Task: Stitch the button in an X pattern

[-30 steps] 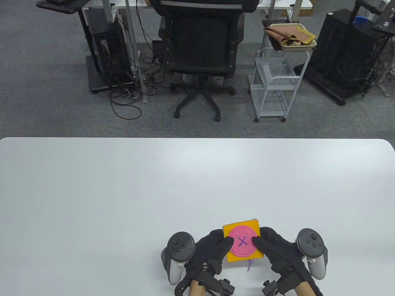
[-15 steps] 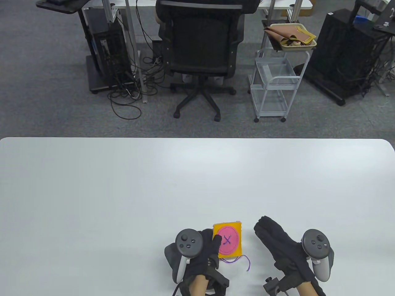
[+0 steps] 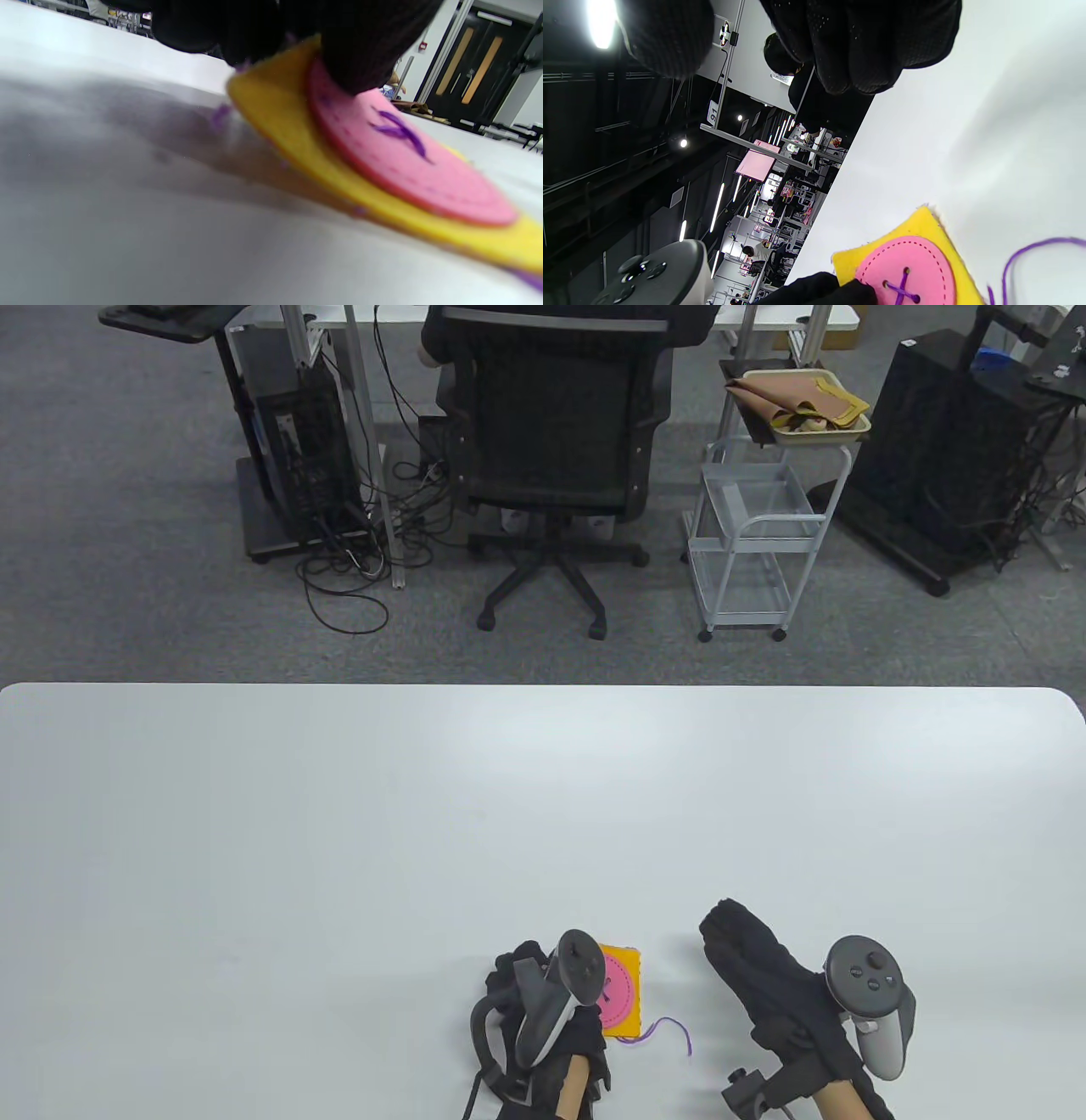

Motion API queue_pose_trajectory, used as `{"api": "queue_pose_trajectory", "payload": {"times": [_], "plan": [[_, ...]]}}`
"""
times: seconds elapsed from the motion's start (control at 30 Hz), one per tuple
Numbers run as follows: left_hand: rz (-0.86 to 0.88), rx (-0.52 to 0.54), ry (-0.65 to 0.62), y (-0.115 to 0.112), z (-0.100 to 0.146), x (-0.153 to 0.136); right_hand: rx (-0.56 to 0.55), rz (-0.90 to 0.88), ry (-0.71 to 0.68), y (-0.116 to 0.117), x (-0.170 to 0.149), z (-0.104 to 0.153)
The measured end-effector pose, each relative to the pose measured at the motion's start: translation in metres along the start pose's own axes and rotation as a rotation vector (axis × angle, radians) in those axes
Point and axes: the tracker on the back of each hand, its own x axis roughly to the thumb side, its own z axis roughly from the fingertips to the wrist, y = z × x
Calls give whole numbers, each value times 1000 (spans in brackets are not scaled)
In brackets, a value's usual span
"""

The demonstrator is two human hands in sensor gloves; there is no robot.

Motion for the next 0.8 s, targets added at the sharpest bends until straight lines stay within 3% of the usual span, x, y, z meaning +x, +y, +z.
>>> {"api": "queue_pose_trajectory", "payload": {"times": [0.27,0.8], "plan": [[-73,-58,41,-5,-3,4,-1,-9,8,-1,-1,0],[-68,-46,53,1,-1,1,-29,-4,20,-12,0,0]]}}
